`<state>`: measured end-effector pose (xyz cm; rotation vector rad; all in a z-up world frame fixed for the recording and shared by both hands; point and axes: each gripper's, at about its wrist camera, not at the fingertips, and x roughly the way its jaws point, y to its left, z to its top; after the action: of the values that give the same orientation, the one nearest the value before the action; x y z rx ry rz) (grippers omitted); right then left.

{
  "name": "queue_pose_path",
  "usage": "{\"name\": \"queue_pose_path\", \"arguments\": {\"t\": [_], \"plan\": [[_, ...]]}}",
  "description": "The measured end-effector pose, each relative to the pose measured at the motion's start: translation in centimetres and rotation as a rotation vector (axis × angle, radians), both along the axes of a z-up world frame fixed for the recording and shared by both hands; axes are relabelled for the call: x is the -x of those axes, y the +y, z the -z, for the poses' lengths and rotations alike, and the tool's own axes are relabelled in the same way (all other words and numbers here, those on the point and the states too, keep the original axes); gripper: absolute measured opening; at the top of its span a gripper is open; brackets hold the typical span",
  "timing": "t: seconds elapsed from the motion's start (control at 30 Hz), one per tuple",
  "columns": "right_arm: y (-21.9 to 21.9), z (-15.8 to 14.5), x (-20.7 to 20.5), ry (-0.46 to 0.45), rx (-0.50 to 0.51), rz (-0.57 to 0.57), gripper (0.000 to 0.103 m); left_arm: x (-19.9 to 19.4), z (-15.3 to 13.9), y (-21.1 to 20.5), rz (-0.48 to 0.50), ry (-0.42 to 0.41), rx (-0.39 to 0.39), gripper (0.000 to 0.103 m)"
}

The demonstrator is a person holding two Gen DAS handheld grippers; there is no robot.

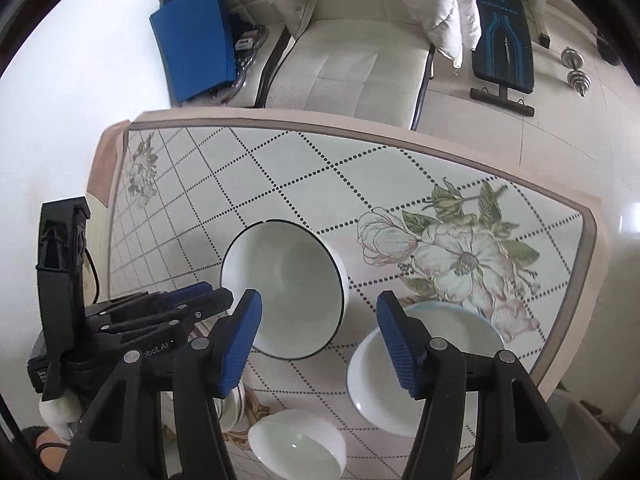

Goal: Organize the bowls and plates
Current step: 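Move both grippers to the dark-rimmed white bowl and close on its rim, then carry the dark-rimmed bowl and lower it into the plain white bowl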

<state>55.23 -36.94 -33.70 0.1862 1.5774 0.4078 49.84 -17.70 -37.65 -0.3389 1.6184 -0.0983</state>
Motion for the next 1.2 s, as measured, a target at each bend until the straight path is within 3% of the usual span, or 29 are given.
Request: {"name": "queue_pose_path", "arguments": {"t": [0.27, 0.47, 0.77, 0.83, 0.9, 1.2], "plan": [[2.1, 5.2, -2.4, 0.089, 0.032, -0.073, 0.063, -0.3, 1.8, -0.7, 0.043, 0.036, -0.001, 0.029], [2.7, 7.0, -2.3, 0.108, 0.033, -0.093, 0.059, -0.4, 2.7, -1.5, 0.076, 0.046, 0.005, 0.029], [2.6, 8.8, -2.1, 0.152, 0.037, -0.085, 0.030, -0.2, 2.9, -2.3, 0.095, 0.024, 0.020, 0.019], [2.7, 9.0, -1.9, 0.152, 0.042, -0.085, 0.018, -0.2, 2.8, -2.3, 0.090, 0.023, 0.014, 0.019], [2.6, 8.9, -1.7, 0.135, 0.062, -0.084, 0.012, -0.1, 2.8, -2.3, 0.088, 0.015, 0.014, 0.019], [3.1, 8.4, -1.1, 0.128, 0.076, -0.095, 0.008, -0.1, 1.6, -2.0, 0.080, 0.001, -0.007, 0.019]]}}
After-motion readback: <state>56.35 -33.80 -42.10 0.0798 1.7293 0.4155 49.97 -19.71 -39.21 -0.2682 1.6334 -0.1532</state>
